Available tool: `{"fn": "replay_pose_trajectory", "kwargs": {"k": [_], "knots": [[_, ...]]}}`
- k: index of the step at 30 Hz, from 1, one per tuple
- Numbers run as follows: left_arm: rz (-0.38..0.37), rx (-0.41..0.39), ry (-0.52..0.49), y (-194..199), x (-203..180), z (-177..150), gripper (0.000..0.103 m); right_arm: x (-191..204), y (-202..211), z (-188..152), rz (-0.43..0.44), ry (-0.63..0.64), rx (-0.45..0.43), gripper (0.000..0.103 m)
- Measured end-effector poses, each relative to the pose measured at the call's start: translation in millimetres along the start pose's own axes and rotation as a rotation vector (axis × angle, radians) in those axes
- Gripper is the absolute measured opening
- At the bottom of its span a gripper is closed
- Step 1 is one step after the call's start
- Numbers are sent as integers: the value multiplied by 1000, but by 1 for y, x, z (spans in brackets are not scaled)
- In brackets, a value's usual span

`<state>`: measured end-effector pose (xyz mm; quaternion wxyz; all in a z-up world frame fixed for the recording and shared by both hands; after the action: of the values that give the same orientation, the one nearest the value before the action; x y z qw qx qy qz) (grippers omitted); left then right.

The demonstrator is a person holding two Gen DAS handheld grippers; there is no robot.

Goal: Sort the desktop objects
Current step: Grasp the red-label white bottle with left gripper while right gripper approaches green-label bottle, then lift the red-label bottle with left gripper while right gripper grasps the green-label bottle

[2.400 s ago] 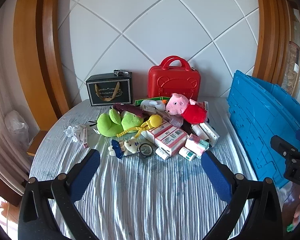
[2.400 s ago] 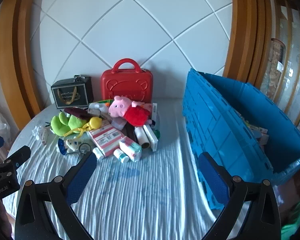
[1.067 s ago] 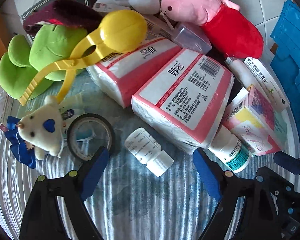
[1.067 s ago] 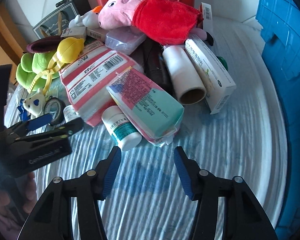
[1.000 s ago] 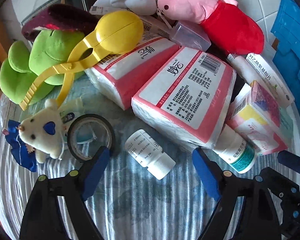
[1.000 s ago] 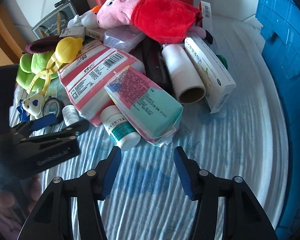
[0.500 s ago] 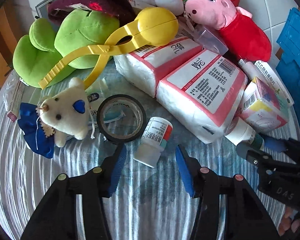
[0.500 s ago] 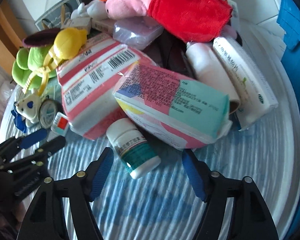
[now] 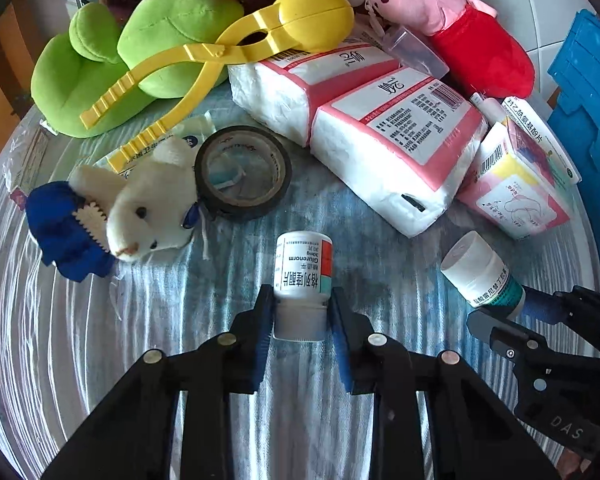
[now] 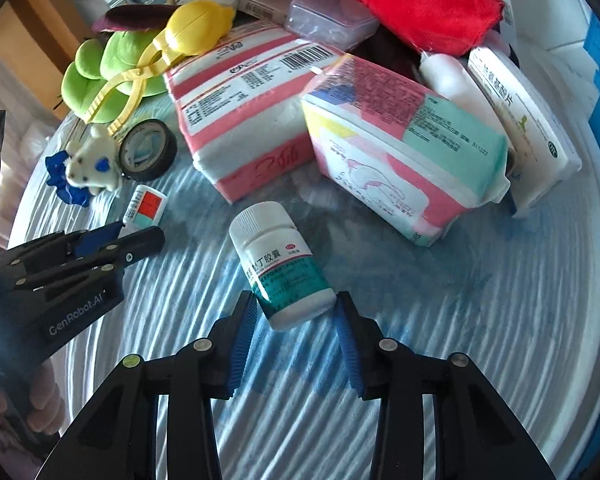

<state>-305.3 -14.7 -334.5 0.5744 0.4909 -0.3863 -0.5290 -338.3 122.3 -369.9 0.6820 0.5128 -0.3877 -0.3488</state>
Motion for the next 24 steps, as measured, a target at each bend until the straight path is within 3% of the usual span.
{"fn": "replay_pose_trajectory", "kwargs": {"k": [3,6,7,9,11,17,18,20,24], "knots": [[12,-16,6,5,-2,3,27,-2,-1,6,-28,5,-23,57],[26,-34,-5,11,-6,4,27,-2,-2,11,-28,14,-40,57],[22,-34,1,13,-6,4,27,-1,-3,12,-42,22,-46,55],[15,-43,11,24,-6,1,27,3,-1,12,-45,43,-44,40],[20,-64,9,39,-7,-3,27,8,6,9,-39,45,-57,35],[40,-153,-4,110,-11,-14,27,26,59,0,-51,54,-149,34],[41,-176,-8,73,-12,-1,27,31,71,-4,-54,54,-173,34],[47,-221,-13,80,-16,-20,27,43,91,-18,-61,53,-224,34],[84,-327,-40,135,-14,-38,27,75,140,-29,-85,46,-340,34]]}}
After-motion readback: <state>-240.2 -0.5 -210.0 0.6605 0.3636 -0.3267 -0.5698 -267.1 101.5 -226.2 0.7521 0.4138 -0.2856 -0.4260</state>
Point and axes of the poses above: each gripper's, at about its wrist camera, not at the fingertips, and y roughly against the way its jaws point, x to its left, z to its top, the point moved 6 cm from there along -y, roughly the way its jaws point, and after that the axes turned 11 degrees about x, right-handed, at the moved point
